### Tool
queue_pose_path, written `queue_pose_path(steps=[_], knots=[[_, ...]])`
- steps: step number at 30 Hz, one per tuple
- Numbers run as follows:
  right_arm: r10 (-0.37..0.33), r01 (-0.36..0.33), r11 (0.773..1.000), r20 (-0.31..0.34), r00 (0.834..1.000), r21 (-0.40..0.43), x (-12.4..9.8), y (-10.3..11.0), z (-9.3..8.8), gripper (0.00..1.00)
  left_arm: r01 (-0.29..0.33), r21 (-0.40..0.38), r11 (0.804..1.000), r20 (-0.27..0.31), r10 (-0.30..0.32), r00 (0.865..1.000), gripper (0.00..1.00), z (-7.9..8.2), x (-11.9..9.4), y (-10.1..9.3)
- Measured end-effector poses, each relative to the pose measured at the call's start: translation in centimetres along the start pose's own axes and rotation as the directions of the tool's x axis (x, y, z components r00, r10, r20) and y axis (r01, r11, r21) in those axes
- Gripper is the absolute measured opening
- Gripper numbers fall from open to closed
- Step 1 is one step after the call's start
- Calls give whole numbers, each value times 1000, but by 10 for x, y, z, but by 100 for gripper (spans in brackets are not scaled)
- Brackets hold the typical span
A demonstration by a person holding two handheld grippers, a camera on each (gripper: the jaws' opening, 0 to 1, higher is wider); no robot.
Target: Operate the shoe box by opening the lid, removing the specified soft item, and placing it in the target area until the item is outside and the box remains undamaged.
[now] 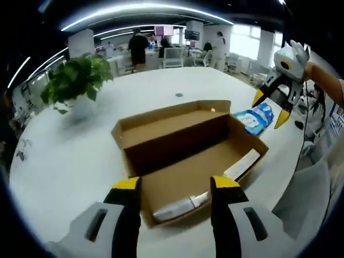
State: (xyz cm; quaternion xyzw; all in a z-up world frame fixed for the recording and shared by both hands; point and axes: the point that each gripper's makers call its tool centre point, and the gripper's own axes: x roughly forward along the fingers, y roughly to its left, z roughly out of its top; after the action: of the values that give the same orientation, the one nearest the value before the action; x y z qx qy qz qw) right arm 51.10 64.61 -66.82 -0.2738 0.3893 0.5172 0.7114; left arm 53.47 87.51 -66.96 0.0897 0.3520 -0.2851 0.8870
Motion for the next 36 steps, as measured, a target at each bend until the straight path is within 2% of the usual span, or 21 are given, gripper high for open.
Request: queue_pose_path(steps=[3, 7, 20, 28, 36], knots=[[11, -11, 1000, -5, 1000, -13, 9, 1, 4, 47, -22, -12, 1000, -11, 22, 1000, 51, -10, 0, 12], [24, -24, 999, -13, 1000, -27, 20, 1, 6, 47, -42, -27, 999, -30, 41, 999, 48, -21, -2, 19], [77, -83, 992, -60, 995, -97, 51, 8, 7, 45, -87, -91, 992, -67, 81, 994, 29, -46, -2, 34], [131, -141, 982, -89, 987, -123, 69, 14, 7, 44, -76, -139, 987, -81, 65, 995, 9, -55, 3, 35], [195, -208, 972, -113, 974, -112, 85, 21, 4, 44, -74, -161, 984, -83, 61, 995, 5, -58, 6, 38]])
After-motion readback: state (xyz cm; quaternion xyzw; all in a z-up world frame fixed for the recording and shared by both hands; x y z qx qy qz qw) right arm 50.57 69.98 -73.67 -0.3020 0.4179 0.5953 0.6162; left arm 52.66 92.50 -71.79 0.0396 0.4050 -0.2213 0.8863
